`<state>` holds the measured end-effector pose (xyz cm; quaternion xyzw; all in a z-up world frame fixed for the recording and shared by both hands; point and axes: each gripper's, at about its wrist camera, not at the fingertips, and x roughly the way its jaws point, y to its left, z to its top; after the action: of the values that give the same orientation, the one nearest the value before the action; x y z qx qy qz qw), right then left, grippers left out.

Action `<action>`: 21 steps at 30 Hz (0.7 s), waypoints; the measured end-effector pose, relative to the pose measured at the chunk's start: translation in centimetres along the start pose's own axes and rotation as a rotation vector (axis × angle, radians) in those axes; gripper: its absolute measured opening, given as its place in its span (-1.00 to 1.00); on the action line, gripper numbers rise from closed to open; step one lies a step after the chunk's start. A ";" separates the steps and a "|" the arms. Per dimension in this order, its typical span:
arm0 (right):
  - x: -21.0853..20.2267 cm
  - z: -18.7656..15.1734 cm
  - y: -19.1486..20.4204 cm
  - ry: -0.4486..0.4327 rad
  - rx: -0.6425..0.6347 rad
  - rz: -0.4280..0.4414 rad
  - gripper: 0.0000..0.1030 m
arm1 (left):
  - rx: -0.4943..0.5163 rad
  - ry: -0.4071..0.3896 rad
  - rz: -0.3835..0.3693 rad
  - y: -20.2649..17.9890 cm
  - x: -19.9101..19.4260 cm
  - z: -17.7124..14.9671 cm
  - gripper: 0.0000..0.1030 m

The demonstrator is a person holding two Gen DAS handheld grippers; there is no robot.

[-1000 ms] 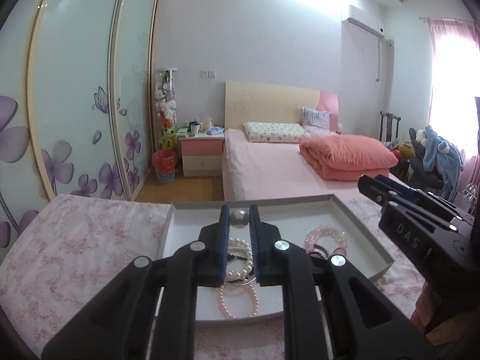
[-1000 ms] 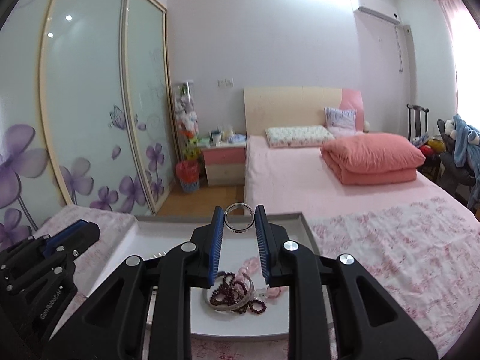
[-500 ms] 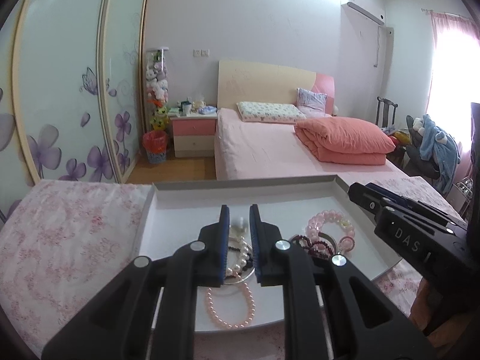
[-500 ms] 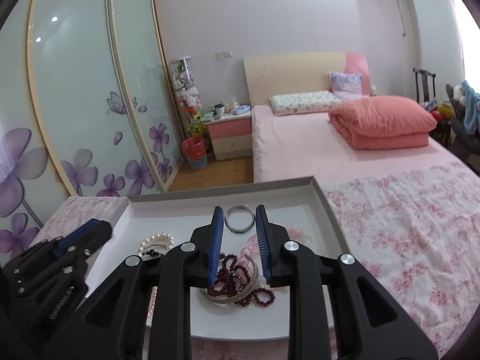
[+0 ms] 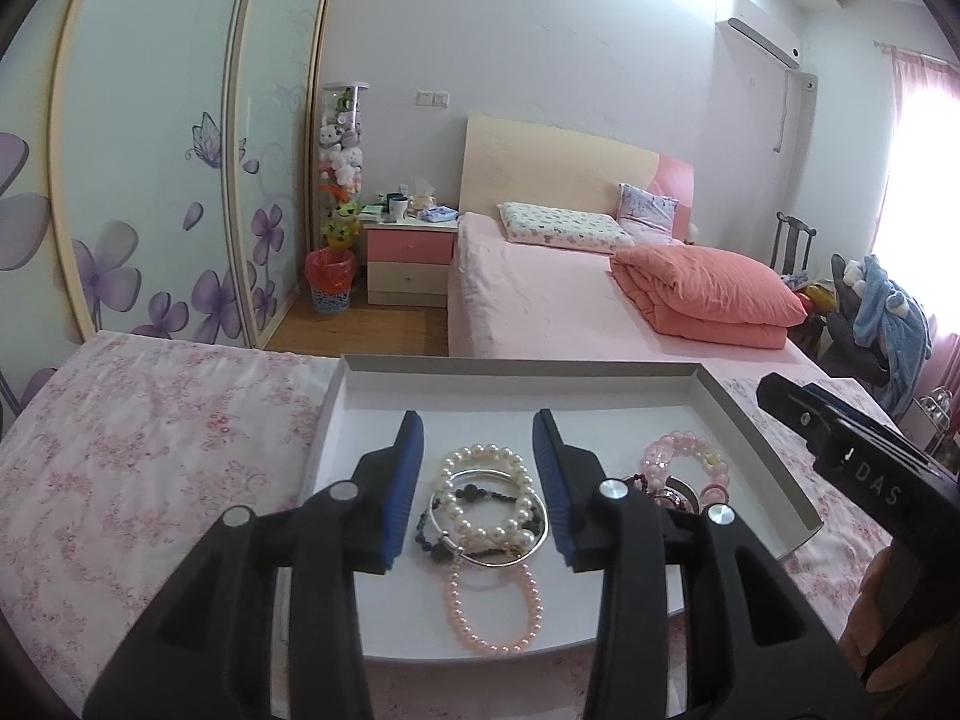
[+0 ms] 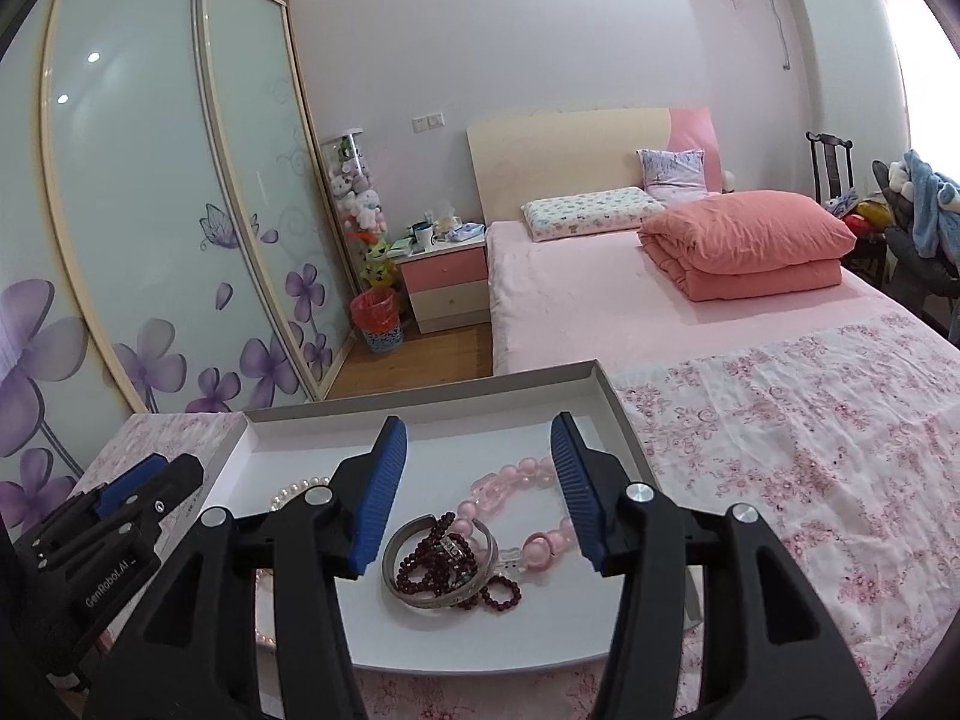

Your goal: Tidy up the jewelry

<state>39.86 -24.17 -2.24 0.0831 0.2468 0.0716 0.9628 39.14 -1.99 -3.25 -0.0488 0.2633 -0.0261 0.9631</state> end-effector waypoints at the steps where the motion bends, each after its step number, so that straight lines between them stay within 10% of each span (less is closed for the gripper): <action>1: -0.2 0.0 0.0 -0.002 -0.001 0.000 0.00 | 0.001 -0.002 0.004 0.1 -0.2 0.1 -0.26; 21: -8.5 -0.3 1.5 -0.092 -0.033 -0.010 0.23 | 0.020 -0.084 0.058 0.4 -9.5 0.6 -0.10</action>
<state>32.17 -24.23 1.77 0.0690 0.2016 0.0671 0.9747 31.30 -0.81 2.03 -0.0327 0.2236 0.0011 0.9741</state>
